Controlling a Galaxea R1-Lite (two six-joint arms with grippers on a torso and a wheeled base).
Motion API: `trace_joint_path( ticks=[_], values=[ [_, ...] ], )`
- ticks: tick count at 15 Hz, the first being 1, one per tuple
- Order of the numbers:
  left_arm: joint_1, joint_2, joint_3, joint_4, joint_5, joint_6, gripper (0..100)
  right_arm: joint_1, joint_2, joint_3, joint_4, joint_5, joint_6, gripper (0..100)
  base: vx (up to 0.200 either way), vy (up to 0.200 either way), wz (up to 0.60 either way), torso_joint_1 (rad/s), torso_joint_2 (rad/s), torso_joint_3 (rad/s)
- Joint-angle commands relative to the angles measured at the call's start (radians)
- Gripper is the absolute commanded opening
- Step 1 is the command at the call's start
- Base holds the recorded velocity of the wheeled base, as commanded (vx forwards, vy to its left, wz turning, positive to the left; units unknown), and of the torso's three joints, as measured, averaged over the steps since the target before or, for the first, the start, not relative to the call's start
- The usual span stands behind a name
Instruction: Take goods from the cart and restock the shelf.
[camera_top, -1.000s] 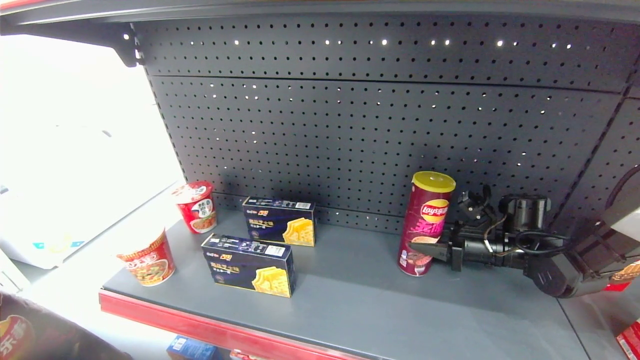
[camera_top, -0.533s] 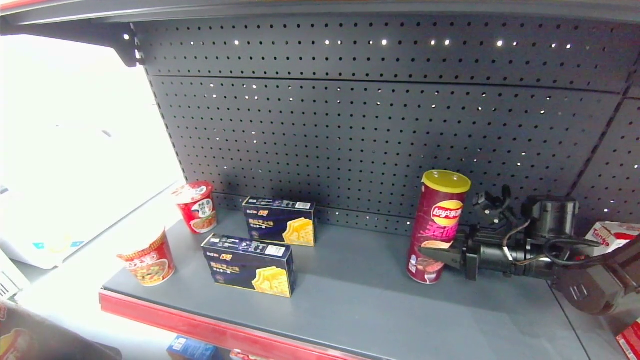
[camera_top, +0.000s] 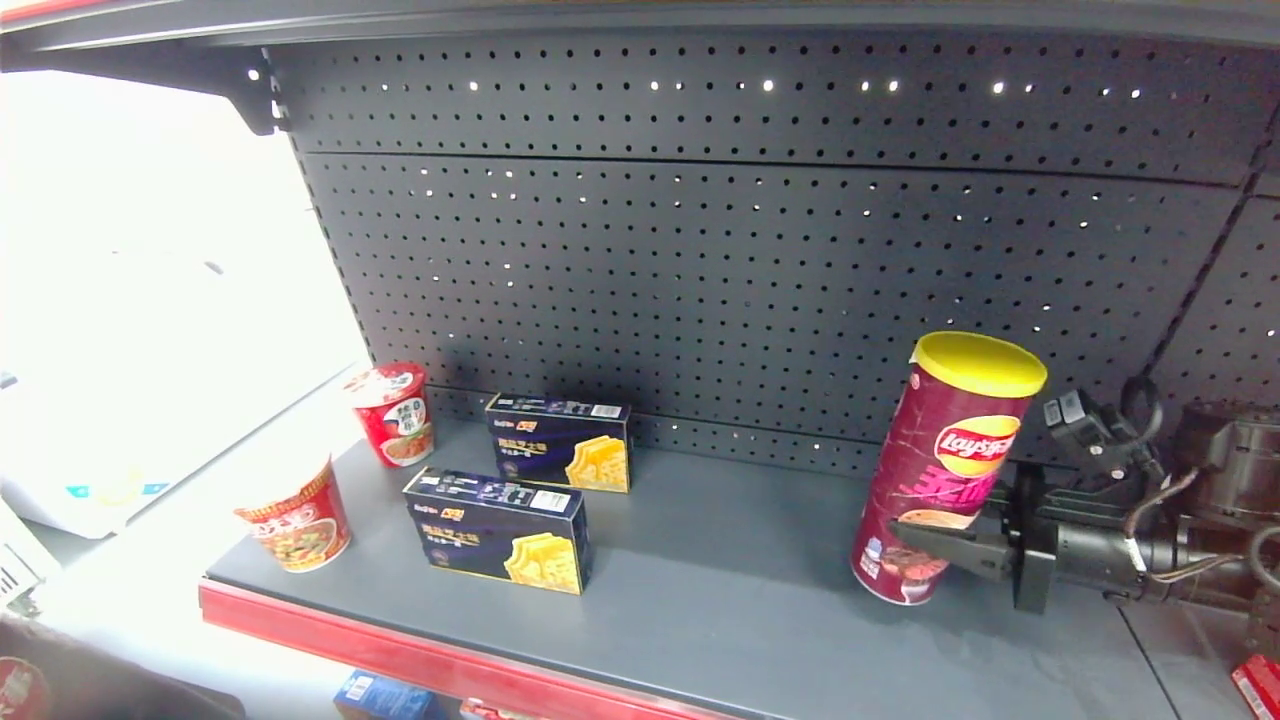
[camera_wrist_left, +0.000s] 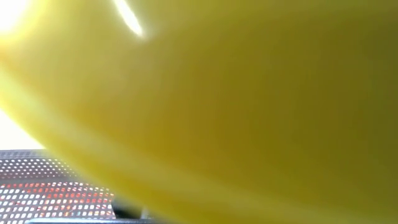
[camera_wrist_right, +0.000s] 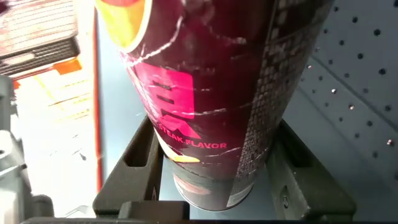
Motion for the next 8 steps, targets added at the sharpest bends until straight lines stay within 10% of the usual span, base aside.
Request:
trace_joint_path(
  ticks=[1, 8],
  values=[
    [0.0, -0.008, 0.001, 0.001, 0.002, 0.0, 0, 0.006, -0.093, 0.077, 0.001, 0.002, -0.003, 0, 0.0, 0.0, 0.0, 0.0, 0.0, 0.0],
    [0.0, -0.008, 0.007, 0.004, 0.0, -0.002, 0, 0.059, -0.161, 0.224, -0.002, -0.011, -0.008, 0, 0.0, 0.0, 0.0, 0.0, 0.0, 0.0]
  ],
)
